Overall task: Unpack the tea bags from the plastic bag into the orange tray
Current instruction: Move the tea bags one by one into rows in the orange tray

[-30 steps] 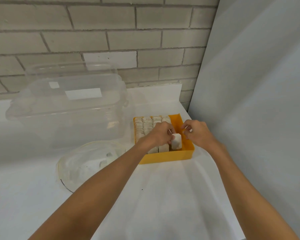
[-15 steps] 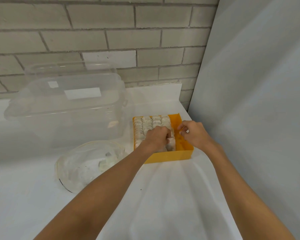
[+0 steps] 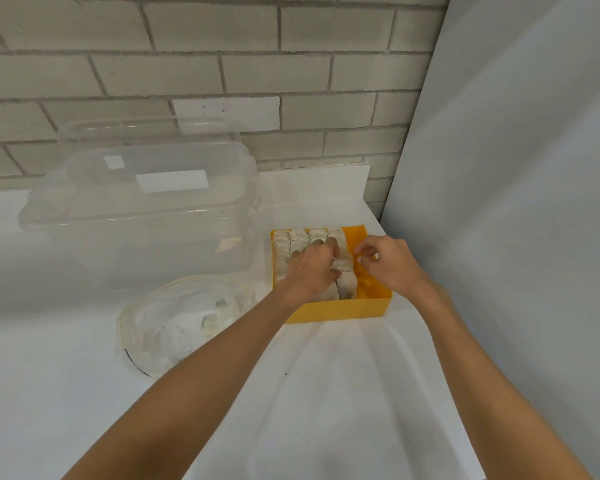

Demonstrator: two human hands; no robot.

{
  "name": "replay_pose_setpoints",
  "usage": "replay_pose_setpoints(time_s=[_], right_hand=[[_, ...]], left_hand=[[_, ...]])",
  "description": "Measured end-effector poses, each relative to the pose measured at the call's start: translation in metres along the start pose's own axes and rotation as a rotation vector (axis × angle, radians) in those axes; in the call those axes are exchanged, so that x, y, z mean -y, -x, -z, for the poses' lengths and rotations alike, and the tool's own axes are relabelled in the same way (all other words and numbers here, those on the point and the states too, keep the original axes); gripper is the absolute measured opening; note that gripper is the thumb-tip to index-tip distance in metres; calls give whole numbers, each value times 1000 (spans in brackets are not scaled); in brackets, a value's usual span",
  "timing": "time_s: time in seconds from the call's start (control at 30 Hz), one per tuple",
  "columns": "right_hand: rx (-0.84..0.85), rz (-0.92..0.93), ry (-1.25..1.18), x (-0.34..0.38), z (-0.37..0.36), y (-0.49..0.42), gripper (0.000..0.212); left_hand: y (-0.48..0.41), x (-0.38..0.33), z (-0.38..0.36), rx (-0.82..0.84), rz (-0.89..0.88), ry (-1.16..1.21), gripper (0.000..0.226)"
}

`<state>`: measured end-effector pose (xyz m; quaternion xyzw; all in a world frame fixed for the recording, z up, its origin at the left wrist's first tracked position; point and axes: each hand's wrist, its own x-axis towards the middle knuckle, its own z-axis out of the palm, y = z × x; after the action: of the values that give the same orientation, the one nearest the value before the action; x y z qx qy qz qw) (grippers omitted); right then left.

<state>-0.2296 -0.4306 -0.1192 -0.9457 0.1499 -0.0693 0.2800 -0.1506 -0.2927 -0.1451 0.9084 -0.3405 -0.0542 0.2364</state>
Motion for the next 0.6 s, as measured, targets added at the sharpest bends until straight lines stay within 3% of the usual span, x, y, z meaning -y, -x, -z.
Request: replay_pose_setpoints(time_s=[0.17, 0.47, 0.6], right_hand=[[16, 83, -35, 28, -9, 0, 23], [115, 259, -99, 114, -53, 4, 19], [240, 305, -135, 148, -79, 14, 16]], left_hand=[[22, 13, 30, -64, -4, 102, 25], [99, 81, 93, -142, 141, 289, 10], [132, 112, 107, -71, 217, 295, 8]])
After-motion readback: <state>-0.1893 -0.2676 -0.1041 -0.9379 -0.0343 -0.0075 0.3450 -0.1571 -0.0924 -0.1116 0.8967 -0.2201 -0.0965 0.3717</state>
